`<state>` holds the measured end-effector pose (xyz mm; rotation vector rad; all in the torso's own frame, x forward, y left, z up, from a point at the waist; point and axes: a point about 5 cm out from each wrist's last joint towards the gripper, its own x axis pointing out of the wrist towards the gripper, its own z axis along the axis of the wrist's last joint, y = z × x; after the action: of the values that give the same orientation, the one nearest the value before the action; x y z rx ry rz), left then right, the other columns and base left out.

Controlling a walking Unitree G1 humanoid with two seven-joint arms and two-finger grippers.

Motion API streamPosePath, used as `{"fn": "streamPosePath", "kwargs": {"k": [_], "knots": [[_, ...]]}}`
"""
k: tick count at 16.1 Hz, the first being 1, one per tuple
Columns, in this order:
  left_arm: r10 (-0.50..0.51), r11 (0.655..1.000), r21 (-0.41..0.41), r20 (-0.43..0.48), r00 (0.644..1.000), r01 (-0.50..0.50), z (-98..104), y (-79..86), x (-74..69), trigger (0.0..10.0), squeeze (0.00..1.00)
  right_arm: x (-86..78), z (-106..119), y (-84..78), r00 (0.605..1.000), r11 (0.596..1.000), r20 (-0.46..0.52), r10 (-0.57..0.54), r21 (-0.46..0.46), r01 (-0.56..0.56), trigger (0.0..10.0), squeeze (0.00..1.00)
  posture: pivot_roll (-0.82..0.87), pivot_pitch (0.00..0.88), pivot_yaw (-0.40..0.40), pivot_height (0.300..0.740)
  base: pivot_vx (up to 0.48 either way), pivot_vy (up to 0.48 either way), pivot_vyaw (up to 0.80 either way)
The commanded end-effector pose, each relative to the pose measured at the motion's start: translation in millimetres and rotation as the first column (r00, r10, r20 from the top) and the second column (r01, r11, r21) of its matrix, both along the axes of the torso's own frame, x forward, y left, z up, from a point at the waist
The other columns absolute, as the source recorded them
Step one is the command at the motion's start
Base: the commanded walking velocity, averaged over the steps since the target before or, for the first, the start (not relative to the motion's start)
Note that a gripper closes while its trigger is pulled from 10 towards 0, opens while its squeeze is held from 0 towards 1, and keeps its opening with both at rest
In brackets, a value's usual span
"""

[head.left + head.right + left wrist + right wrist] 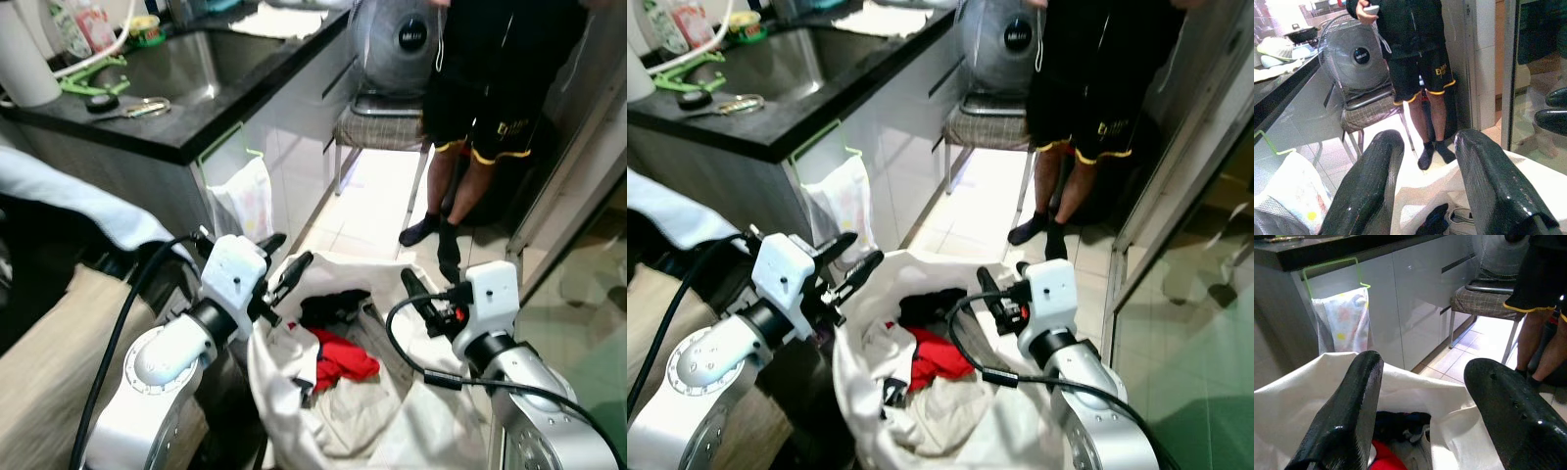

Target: Clothes washing

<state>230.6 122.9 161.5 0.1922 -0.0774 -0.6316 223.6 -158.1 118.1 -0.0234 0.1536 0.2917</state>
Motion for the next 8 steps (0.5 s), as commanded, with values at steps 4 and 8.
{"fn": "streamPosePath", "kwargs": {"k": [4,8], "knots": [[0.029,0.998,0.05,-0.053,0.998,-0.027,-19,5.9,-1.7,10.0,0.0,-5.3,-26,-1.0,0.994,0.995,-0.112,0.011,-0.1,-0.022,10.0,0.0,-0.04,0.042,0.066,0.74,0.0,0.0,0.0],[0.039,0.994,0.104,-0.079,0.996,-0.031,-32,4.0,-3.8,10.0,0.0,6.1,-66,-28.2,0.953,0.98,-0.243,-0.182,-0.128,0.155,10.0,0.0,-0.05,0.046,0.082,0.74,0.0,0.0,0.0]]}}
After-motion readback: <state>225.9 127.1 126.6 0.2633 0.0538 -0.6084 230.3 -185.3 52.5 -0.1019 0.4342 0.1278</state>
